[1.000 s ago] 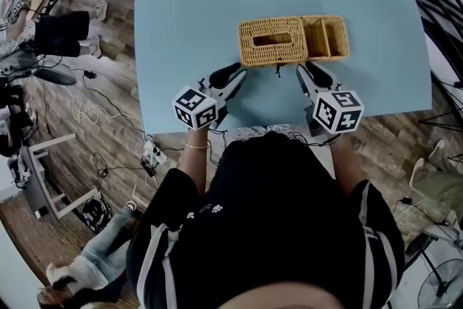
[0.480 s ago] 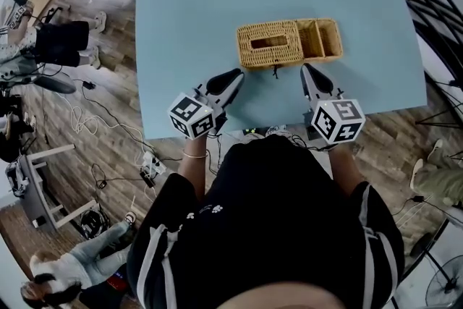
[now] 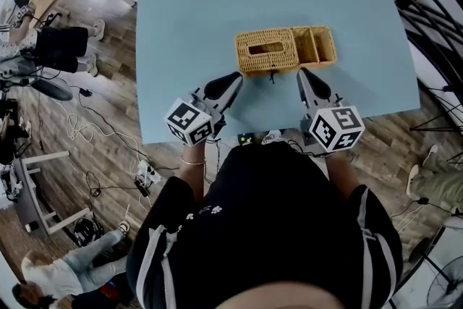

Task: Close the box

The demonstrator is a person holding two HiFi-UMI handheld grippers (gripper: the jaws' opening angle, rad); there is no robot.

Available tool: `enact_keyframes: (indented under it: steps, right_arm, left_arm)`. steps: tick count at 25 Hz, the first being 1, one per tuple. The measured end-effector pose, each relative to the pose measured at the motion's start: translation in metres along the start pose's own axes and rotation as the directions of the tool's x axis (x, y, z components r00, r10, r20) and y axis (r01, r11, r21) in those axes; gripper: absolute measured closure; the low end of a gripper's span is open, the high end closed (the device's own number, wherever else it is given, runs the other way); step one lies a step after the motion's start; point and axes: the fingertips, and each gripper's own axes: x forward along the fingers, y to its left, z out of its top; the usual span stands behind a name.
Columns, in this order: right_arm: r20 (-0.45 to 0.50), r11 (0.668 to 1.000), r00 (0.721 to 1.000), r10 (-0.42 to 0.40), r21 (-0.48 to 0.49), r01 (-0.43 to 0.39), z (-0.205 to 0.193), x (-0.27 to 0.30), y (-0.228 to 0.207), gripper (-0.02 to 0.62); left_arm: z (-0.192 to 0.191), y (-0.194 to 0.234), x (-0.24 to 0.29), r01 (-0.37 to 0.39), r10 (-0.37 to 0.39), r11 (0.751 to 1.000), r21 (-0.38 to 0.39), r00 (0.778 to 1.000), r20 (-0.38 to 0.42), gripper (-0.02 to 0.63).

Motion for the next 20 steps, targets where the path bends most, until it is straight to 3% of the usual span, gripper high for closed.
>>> enact_keyframes:
  steps: [20]
  right_arm:
    - [-0.021,1.000,0.999,0.024,-0.014,-0.024,-0.0055,0.0013,0.0060,0.595]
  left_arm:
    - [-0.0058,-0.0022,-0.0075,-0.041,0.042,0.999,0.013,0.999,-0.032,0.575]
